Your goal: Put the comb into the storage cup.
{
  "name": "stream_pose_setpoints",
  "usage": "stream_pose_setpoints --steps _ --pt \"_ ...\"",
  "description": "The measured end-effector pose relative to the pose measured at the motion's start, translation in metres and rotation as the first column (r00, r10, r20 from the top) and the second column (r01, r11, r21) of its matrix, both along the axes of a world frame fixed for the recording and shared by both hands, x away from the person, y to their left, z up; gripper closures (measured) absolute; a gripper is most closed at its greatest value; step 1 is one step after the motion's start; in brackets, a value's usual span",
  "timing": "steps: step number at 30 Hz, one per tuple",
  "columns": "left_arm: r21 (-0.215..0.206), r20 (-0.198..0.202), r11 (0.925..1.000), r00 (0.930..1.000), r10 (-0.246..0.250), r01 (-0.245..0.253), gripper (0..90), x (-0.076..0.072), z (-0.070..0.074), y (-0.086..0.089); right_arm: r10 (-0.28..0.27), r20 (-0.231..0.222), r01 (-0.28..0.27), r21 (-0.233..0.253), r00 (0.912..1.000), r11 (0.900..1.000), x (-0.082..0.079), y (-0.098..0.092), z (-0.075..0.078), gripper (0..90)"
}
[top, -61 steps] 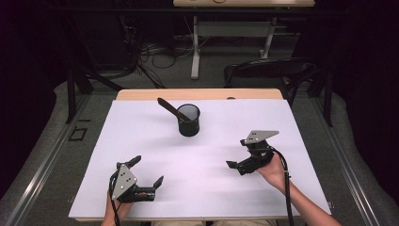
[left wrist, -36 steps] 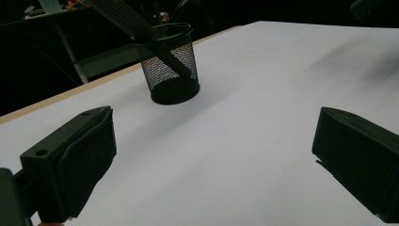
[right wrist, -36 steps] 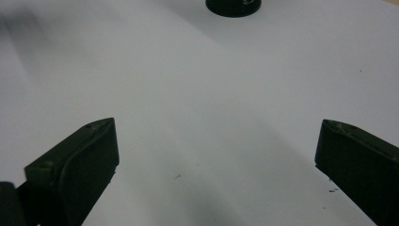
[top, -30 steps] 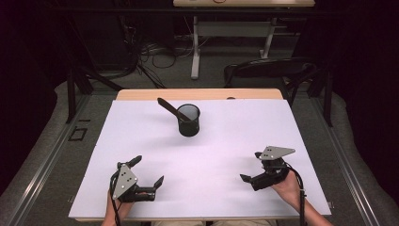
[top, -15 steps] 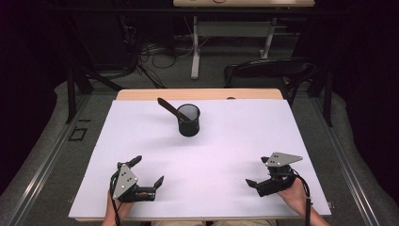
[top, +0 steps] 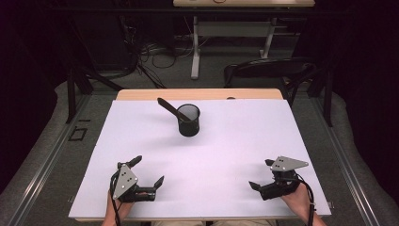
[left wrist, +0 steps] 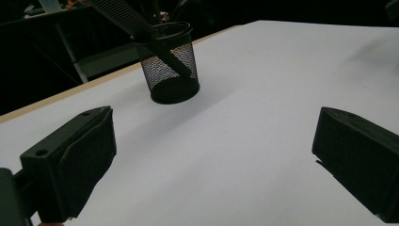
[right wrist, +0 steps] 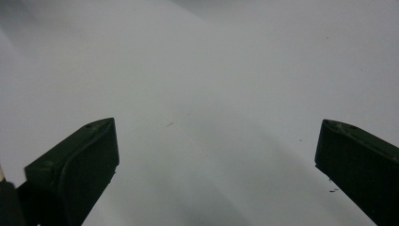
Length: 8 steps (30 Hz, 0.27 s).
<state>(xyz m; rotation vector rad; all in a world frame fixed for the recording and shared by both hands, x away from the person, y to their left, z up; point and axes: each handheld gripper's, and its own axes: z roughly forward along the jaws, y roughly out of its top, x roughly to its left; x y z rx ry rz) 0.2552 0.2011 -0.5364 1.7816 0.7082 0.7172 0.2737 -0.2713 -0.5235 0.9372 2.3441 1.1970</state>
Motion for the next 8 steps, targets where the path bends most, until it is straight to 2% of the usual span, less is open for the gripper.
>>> stream_pose_setpoints --steps 3,8 --pt "0.002 0.003 1.0 1.0 0.001 -0.001 0.2 -0.0004 0.0005 0.0001 -0.005 -0.001 0.005 0.003 1.0 1.0 -0.0015 -0.001 -0.001 0.0" --pt "0.005 -0.004 0.9999 0.9999 0.009 -0.009 0.2 0.0004 0.0004 0.0001 -0.018 0.025 0.018 0.011 0.9995 1.0 -0.0034 -0.0042 -0.0007 0.0"
